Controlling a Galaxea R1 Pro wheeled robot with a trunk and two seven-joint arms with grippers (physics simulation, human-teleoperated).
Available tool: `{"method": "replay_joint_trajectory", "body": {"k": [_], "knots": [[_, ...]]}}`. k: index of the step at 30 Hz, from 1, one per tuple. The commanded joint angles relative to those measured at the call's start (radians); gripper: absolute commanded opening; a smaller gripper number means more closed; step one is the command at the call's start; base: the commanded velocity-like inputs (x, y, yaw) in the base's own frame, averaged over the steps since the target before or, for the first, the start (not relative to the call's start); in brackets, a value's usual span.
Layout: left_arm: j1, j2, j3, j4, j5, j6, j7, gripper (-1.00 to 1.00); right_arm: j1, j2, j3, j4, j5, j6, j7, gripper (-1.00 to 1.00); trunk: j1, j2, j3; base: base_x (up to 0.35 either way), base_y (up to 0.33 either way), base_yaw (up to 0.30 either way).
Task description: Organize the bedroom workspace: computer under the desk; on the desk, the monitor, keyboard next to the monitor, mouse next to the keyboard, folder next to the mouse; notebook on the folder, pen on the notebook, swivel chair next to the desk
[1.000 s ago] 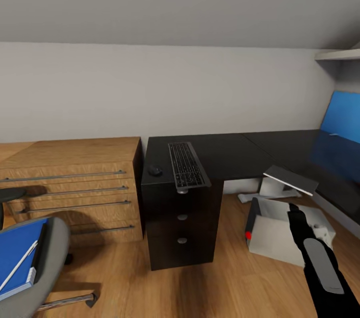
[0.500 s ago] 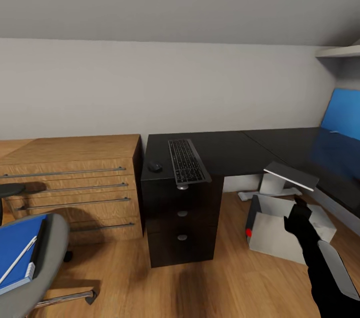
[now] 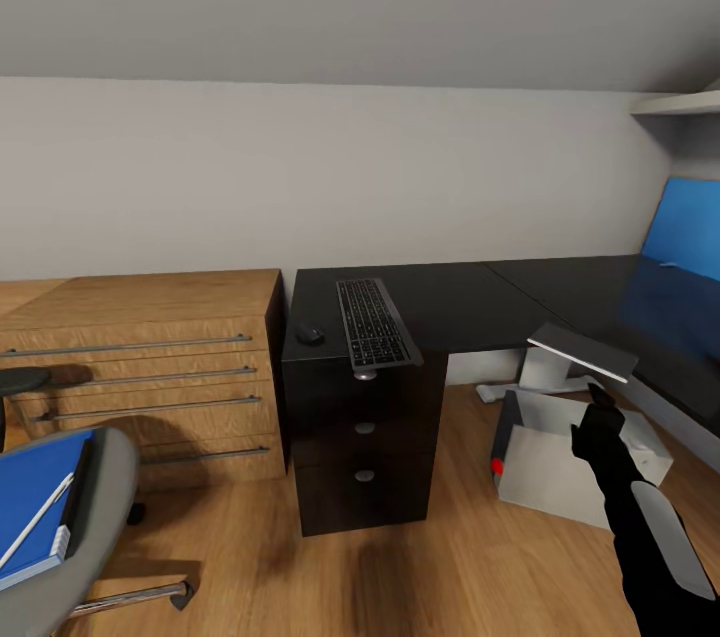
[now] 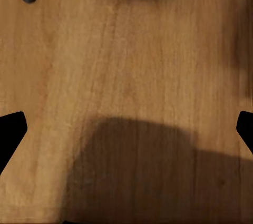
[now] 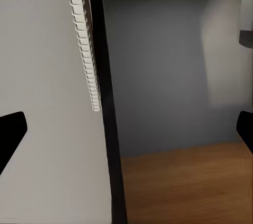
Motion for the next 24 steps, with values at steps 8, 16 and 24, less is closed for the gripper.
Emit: {"method": "replay_joint_trajectory", "body": {"k": [8,16,24], "knots": [[0.000,0.001,-0.005,0.007,0.009,0.003,0.009,1.00,0.000,0.000,-0.001,-0.002,0.014,-0.003,0.001,1.00,0.000,0.000,-0.001,0.000,0.000,0.000],[0.000,0.001,-0.005,0.012,0.009,0.003,0.009,1.00,0.000,-0.001,-0.003,0.003,0.021,-0.008,0.137,1.00,0.000,0.000,-0.001,0.000,0.000,0.000],[0.000,0.000,-0.004,0.038,0.006,0.003,0.009,1.00,0.000,-0.003,-0.005,0.038,0.021,-0.010,0.285,1.00,0.000,0.000,-0.001,0.000,0.000,0.000]]}}
